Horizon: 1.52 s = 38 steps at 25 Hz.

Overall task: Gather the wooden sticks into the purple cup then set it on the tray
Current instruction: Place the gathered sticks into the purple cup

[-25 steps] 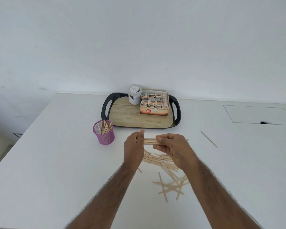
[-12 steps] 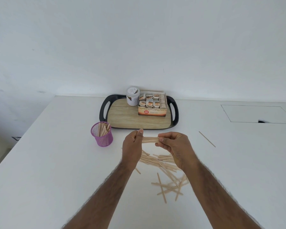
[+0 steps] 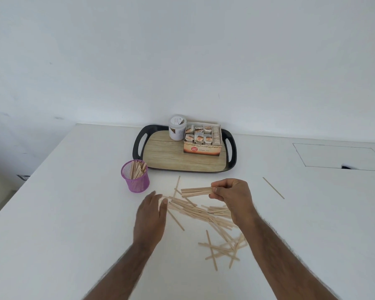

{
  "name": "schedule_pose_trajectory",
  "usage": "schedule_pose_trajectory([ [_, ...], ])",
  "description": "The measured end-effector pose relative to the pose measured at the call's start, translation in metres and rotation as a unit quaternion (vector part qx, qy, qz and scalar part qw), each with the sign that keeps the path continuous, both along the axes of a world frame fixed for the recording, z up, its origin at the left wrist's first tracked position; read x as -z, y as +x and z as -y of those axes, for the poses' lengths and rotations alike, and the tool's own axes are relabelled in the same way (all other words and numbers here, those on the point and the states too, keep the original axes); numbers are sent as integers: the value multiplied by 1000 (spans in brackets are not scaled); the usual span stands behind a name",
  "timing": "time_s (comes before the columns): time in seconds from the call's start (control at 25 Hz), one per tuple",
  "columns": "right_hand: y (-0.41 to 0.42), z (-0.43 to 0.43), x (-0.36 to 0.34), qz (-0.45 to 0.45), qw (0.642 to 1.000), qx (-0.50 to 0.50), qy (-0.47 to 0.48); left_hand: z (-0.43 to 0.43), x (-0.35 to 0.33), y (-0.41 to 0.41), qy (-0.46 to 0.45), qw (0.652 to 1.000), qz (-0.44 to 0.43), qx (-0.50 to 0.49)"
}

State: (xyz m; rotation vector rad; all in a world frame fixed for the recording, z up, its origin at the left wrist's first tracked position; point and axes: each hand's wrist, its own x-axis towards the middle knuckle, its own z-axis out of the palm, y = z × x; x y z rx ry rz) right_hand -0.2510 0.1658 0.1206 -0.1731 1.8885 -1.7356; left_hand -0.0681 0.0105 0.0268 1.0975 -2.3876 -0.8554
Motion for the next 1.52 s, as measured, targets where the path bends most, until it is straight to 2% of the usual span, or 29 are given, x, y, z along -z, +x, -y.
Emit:
schedule_pose_trajectory([
  [0.12, 2, 18, -9, -32, 999, -13, 21, 12, 31, 31, -59, 989, 134, -13],
  [0.2, 5, 42, -18, -63, 997, -37, 27, 16, 43, 42, -78, 980, 183, -17],
  [0.36, 11, 106, -40, -173, 979, -99, 43, 17, 49, 47, -67, 979, 191, -22],
  [0.52, 22, 173, -49, -286, 942, -161, 65, 17, 50, 46, -69, 978, 195, -21],
  [0.6, 34, 205, -48, -364, 903, -204, 100, 18, 50, 48, -72, 976, 203, -21],
  [0.68, 47, 228, -44, -439, 848, -253, 152, 19, 52, 48, -77, 974, 211, -19],
  [0.92, 69, 259, -14, -561, 680, -386, 272, 21, 57, 48, -87, 973, 214, -21],
  [1.04, 75, 259, -7, -610, 616, -405, 290, 22, 60, 47, -87, 973, 212, -20],
  [1.12, 77, 256, -4, -634, 588, -403, 299, 23, 60, 47, -88, 973, 210, -21],
  [1.2, 78, 251, -1, -638, 582, -408, 298, 23, 61, 47, -89, 973, 210, -21],
  [1.28, 76, 243, -2, -637, 595, -406, 273, 23, 62, 48, -89, 973, 212, -23],
  [1.36, 66, 226, -4, -634, 640, -371, 224, 23, 62, 47, -88, 972, 216, -21],
  [1.44, 49, 198, -3, -610, 704, -314, 185, 23, 61, 48, -84, 973, 212, -20],
  [1.52, 23, 155, 6, -568, 762, -248, 186, 23, 60, 51, -79, 978, 194, -12],
])
